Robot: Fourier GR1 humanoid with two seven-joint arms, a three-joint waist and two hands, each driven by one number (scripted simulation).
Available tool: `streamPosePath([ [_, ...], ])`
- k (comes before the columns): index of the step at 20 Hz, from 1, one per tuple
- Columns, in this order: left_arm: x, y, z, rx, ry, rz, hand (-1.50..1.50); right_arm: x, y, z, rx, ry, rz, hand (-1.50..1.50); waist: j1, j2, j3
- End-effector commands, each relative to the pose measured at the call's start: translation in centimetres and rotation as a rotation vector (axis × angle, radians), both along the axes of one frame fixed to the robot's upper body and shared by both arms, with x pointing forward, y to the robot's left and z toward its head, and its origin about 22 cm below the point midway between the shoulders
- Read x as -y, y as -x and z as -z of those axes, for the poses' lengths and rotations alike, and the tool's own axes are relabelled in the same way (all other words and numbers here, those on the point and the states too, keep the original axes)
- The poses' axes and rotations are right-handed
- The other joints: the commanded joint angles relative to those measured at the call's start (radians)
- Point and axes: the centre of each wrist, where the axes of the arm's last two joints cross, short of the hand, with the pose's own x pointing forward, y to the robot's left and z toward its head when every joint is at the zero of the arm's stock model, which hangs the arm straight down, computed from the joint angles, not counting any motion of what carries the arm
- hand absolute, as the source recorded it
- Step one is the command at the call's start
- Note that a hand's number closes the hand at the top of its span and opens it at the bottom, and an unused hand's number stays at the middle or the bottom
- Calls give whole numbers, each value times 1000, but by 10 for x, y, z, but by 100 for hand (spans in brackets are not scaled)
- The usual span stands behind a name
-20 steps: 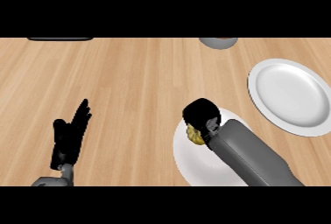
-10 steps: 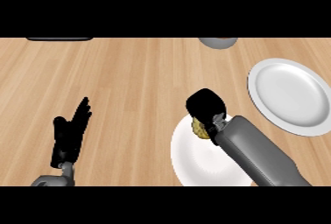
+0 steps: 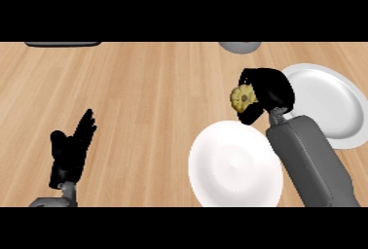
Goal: Pick the squash from the plate and place it in the plate
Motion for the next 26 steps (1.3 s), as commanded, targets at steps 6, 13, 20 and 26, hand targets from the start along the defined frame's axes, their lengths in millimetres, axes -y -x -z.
streamPosePath([
  [6, 7, -1, -3, -2, 0, -5, 0, 38, 8, -43, 432, -122, 280, 150, 1, -4, -2],
  [13, -1, -9, 6, -2, -7, 1, 0, 73, -1, -65, 423, -178, 465, 150, 10, 0, -2],
  [20, 5, -15, -7, -1, 11, 6, 0, 140, -10, -60, 387, -147, 539, 150, 13, 1, -2],
  [26, 11, 5, 22, 2, -16, 15, 0, 176, -13, -12, 327, -130, 557, 150, 18, 2, -2],
])
